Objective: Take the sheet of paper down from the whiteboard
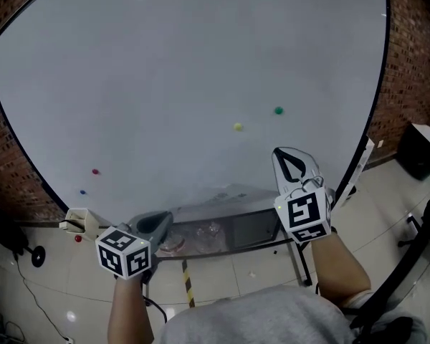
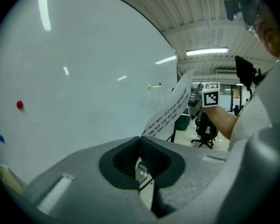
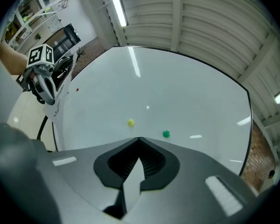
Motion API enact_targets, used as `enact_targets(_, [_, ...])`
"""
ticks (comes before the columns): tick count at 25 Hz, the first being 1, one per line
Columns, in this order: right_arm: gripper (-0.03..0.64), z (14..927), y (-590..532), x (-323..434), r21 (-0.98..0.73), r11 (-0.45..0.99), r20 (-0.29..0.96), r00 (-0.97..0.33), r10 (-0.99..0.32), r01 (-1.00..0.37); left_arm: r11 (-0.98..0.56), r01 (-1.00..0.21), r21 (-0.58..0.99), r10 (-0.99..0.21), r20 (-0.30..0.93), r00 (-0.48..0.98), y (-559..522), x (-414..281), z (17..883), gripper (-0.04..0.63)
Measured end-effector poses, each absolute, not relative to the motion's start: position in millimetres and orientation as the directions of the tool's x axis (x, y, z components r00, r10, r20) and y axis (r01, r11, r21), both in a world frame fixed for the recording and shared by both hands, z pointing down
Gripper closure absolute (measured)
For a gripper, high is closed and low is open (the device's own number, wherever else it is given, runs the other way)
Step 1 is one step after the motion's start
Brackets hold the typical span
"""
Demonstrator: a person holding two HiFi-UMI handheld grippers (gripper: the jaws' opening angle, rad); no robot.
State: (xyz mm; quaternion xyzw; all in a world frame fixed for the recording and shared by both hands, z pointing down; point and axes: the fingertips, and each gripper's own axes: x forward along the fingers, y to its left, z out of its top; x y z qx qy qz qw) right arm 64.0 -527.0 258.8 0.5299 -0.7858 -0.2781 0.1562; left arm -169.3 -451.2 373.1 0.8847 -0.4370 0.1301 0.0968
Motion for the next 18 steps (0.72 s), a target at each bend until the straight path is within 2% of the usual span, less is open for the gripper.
enact_targets(8, [0.624, 313, -445, 134, 0.548, 0.339, 0.049, -0.376, -0.925, -0.765, -0.536, -0.839, 0.098, -0.785, 0.308, 0.538, -373, -127, 390, 0.592])
enact_targets(13, [0.624, 357, -402, 159, 0.500, 0.386, 0.143, -0.366, -0.919, -0.775, -0.535, -0.830, 0.157, -0.757, 0.347, 0.553, -329, -102, 422, 0.592])
enact_targets(18, [0.624, 375, -366, 179, 0.503, 0.402, 0.182, -0.361, -0.915, -0.765, -0.554, -0.818, 0.155, -0.744, 0.347, 0.570, -299, -72, 431, 0.593])
